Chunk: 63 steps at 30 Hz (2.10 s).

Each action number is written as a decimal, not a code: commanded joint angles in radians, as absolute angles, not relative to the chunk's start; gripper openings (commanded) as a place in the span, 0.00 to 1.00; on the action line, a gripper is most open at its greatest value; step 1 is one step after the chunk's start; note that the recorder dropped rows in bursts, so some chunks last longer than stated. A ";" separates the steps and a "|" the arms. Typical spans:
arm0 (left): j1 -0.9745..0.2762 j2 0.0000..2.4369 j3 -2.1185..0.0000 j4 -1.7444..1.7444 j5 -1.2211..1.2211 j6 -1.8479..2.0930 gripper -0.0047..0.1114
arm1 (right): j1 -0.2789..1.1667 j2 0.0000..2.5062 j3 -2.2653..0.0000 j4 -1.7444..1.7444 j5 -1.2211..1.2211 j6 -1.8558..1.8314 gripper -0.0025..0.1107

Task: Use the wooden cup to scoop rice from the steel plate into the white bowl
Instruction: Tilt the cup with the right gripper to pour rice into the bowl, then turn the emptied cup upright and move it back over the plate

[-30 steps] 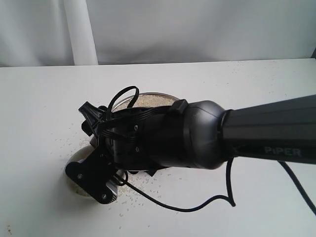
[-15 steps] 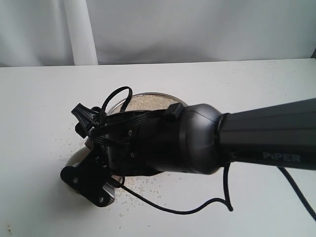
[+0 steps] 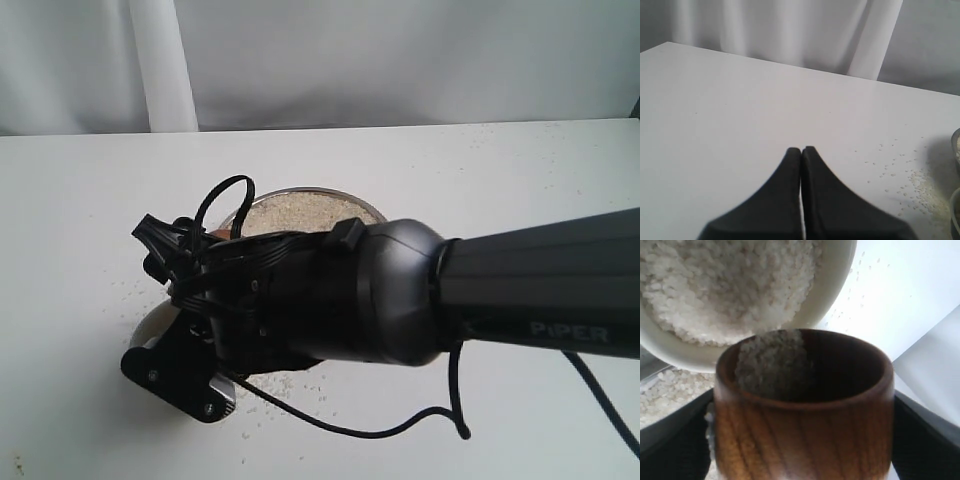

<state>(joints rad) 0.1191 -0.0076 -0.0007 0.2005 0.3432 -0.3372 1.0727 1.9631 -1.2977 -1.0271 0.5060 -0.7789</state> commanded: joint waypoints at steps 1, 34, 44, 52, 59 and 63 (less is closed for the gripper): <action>0.118 0.000 0.000 0.197 0.337 -0.339 0.04 | 1.082 1.961 -1.305 -1.074 0.509 -0.778 0.02; 0.118 0.000 0.000 0.197 0.337 -0.339 0.04 | 1.116 1.961 -1.305 -1.300 0.550 -0.778 0.02; 0.118 0.000 0.000 0.197 0.337 -0.339 0.04 | 1.130 1.961 -1.305 -1.375 0.599 -0.750 0.02; 0.118 0.000 0.000 0.197 0.337 -0.339 0.04 | 1.133 1.979 -1.305 -1.342 0.617 -0.596 0.02; 0.118 0.000 0.000 0.197 0.337 -0.339 0.04 | 1.133 1.979 -1.305 -1.328 0.645 -0.148 0.02; 0.118 0.000 0.000 0.197 0.337 -0.339 0.04 | 1.128 1.970 -1.305 -1.281 0.658 -0.028 0.02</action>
